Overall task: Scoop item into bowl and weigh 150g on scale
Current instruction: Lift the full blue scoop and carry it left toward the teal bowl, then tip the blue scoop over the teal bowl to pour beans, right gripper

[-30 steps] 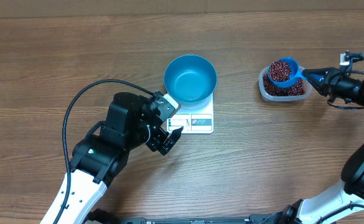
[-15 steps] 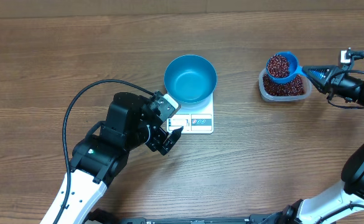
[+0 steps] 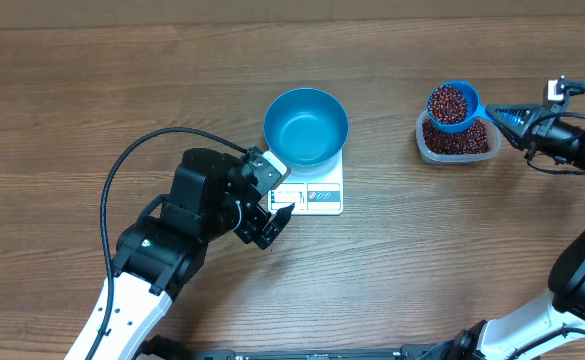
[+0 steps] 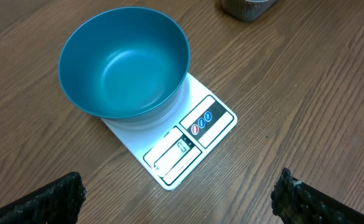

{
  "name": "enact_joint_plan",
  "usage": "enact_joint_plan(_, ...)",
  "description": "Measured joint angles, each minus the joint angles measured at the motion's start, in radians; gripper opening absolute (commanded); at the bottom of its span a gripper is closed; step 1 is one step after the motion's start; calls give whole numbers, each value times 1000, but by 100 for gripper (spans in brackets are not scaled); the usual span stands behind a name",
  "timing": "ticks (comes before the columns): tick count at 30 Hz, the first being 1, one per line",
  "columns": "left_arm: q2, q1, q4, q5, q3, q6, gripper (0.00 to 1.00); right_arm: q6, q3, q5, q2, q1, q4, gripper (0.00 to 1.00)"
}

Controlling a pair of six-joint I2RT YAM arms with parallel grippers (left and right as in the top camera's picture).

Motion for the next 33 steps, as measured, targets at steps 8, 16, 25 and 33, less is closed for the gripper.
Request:
enact_joint_plan(8,0,0,0,0,0,0,99,-3,0,-1,0,61,-1,4)
enact_joint_plan(16,0,0,0,0,0,0,100,-7,0,-1,0,142,-1,4)
enact_joint_plan(25,0,0,0,0,0,0,100,-7,-1,-15,0,261,51,4)
enact_joint_plan(33,0,0,0,0,0,0,99,0,-1,-58,0,369,119,4)
